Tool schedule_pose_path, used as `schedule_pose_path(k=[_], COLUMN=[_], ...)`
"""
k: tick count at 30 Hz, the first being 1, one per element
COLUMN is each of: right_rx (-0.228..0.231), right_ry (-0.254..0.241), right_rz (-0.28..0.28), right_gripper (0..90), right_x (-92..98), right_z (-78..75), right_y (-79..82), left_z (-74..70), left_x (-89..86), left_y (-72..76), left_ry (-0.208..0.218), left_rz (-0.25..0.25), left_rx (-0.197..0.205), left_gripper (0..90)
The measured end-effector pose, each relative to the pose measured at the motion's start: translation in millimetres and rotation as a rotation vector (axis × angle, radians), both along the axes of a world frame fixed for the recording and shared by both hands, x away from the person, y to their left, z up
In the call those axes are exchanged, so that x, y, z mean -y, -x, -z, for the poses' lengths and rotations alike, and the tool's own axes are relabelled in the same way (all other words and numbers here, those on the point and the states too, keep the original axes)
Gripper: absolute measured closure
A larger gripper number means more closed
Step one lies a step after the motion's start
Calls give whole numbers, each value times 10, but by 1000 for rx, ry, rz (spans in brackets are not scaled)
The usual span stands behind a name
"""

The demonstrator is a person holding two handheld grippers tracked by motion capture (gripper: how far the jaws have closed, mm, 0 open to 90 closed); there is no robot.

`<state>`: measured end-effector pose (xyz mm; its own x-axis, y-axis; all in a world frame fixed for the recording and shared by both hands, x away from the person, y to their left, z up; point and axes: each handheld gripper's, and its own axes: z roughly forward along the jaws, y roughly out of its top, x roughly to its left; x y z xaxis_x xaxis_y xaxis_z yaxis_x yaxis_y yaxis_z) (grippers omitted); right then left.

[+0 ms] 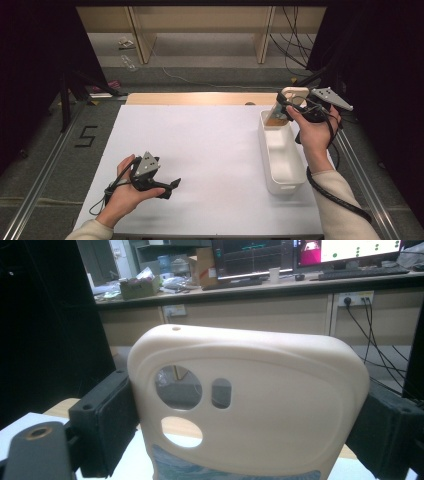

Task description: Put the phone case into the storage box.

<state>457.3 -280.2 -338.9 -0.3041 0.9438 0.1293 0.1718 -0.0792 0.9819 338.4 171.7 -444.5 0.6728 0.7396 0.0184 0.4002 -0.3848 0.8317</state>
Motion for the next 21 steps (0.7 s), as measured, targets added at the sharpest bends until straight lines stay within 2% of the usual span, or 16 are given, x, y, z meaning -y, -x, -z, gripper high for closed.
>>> schedule_pose_path(k=[21], right_rx=[1], right_ry=[16], right_rz=[10], right_gripper=[126], right_x=[-2], right_z=[10], right_y=[-89], left_z=[-3], left_x=[6], left_y=[4], left_ry=[0], left_rz=[4], left_rx=[-1], left_gripper=[0])
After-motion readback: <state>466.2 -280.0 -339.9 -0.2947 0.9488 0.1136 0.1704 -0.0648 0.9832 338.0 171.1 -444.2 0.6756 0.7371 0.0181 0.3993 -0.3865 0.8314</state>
